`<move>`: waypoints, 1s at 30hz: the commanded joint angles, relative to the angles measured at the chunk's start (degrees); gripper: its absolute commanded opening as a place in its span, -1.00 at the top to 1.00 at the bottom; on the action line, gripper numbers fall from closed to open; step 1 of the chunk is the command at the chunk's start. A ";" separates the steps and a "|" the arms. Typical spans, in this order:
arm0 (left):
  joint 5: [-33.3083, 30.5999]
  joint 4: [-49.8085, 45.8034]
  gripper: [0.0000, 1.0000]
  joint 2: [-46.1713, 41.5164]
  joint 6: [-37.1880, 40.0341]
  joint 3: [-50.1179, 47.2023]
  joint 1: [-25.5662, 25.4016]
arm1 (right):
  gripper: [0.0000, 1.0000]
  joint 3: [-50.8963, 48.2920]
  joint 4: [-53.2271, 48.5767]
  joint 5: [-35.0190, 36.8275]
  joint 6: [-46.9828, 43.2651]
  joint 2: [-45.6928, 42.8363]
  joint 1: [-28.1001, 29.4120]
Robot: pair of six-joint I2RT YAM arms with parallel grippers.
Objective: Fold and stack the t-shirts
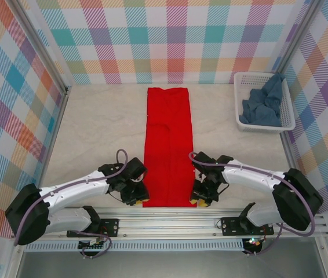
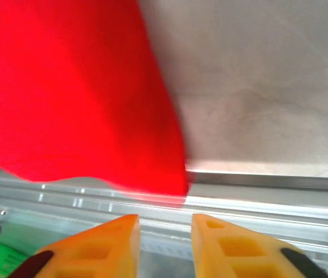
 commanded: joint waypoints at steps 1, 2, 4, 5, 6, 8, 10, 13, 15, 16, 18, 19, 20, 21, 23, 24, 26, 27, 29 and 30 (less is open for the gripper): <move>0.07 0.30 0.42 2.43 -0.45 -0.77 -0.64 | 0.17 1.85 -2.44 1.80 -0.28 1.46 0.14; 0.34 0.84 0.42 3.37 -0.23 -0.55 -0.70 | 0.15 2.08 -2.20 1.94 -0.37 2.17 0.17; 0.86 2.31 0.41 5.46 0.17 -0.15 -0.70 | 0.13 2.28 -1.23 1.59 -0.30 4.24 0.17; 1.12 3.23 0.41 6.43 0.13 -0.13 -0.69 | 0.14 2.14 -0.67 1.40 0.01 5.05 0.17; 1.39 4.01 0.42 7.28 0.28 -0.26 -0.69 | 0.14 1.94 0.18 1.24 0.20 5.54 0.10; 2.00 5.25 0.42 9.33 0.71 -0.13 -0.74 | 0.16 1.95 1.69 1.11 0.79 6.46 0.17; 2.39 5.92 0.43 11.45 1.46 0.22 -0.70 | 0.21 2.38 2.99 0.68 1.17 7.99 0.17; 2.05 7.02 0.46 13.75 2.28 0.98 -0.72 | 0.32 3.07 5.03 0.17 1.55 10.81 0.19; 1.70 8.38 0.50 15.12 2.31 1.72 -0.71 | 0.38 3.61 6.45 -0.25 1.88 12.48 0.17; 1.64 9.16 0.53 15.91 2.20 2.19 -0.75 | 0.40 4.07 6.83 -0.47 1.94 13.27 0.24; 1.56 10.33 0.63 17.48 2.11 3.19 -0.74 | 0.50 4.68 7.23 -0.56 2.30 14.33 0.25; 1.32 10.56 0.72 18.29 2.24 3.80 -0.72 | 0.58 4.75 7.73 -0.48 2.57 14.54 0.21; 1.04 10.54 0.80 18.88 2.44 4.36 -0.70 | 0.67 4.92 7.88 -0.19 2.62 14.75 0.25; 0.84 10.36 0.87 19.19 2.71 4.88 -0.70 | 0.76 5.23 7.73 0.12 2.56 14.86 0.25; -0.12 8.97 0.97 19.02 3.10 5.90 -0.73 | 0.92 5.75 7.12 0.86 2.32 14.58 0.25; -0.51 8.36 1.00 18.64 3.08 6.22 -0.82 | 0.96 5.85 7.00 1.17 2.36 14.06 0.25; -1.73 6.20 1.00 17.10 3.24 6.86 -0.72 | 1.00 6.12 6.10 1.85 2.31 12.67 0.26; -2.10 5.16 1.00 16.28 3.25 7.14 -0.75 | 1.00 6.43 5.33 2.10 2.21 11.96 0.25; -2.40 2.73 1.00 14.37 3.49 7.45 -0.73 | 1.00 7.13 3.57 2.47 1.52 10.66 0.25; -2.52 1.24 1.00 13.09 3.59 7.58 -0.73 | 1.00 7.45 2.37 2.53 1.05 10.02 0.25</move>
